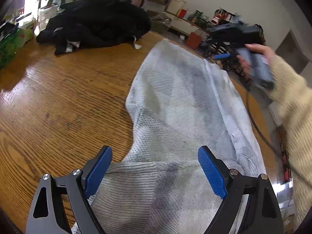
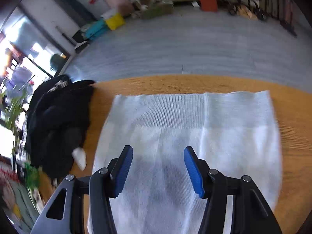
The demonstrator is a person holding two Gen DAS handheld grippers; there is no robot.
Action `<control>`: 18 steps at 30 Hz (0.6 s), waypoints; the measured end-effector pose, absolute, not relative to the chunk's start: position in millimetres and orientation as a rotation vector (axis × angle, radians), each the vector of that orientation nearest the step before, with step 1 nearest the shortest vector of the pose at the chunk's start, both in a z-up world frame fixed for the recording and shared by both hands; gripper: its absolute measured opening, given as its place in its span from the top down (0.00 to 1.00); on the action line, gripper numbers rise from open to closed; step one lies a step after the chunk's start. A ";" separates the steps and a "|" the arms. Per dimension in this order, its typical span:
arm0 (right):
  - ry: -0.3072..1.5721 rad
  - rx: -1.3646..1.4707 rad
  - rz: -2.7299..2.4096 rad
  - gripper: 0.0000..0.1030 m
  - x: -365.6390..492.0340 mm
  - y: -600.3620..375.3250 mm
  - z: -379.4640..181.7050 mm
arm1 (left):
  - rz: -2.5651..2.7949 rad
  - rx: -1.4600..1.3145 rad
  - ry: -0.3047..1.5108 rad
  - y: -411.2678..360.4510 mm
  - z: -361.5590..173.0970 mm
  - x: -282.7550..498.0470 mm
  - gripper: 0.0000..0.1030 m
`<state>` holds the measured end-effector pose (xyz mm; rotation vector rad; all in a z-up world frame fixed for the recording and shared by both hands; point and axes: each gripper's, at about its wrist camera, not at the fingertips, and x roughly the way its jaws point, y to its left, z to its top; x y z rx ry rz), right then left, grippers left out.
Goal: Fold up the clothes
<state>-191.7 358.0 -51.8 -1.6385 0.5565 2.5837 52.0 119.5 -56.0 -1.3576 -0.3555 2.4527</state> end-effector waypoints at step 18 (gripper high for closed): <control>0.516 -1.462 2.509 0.41 261.9 337.3 -36.2 | 2.110 -1.329 -0.150 105.0 17.0 52.0 0.13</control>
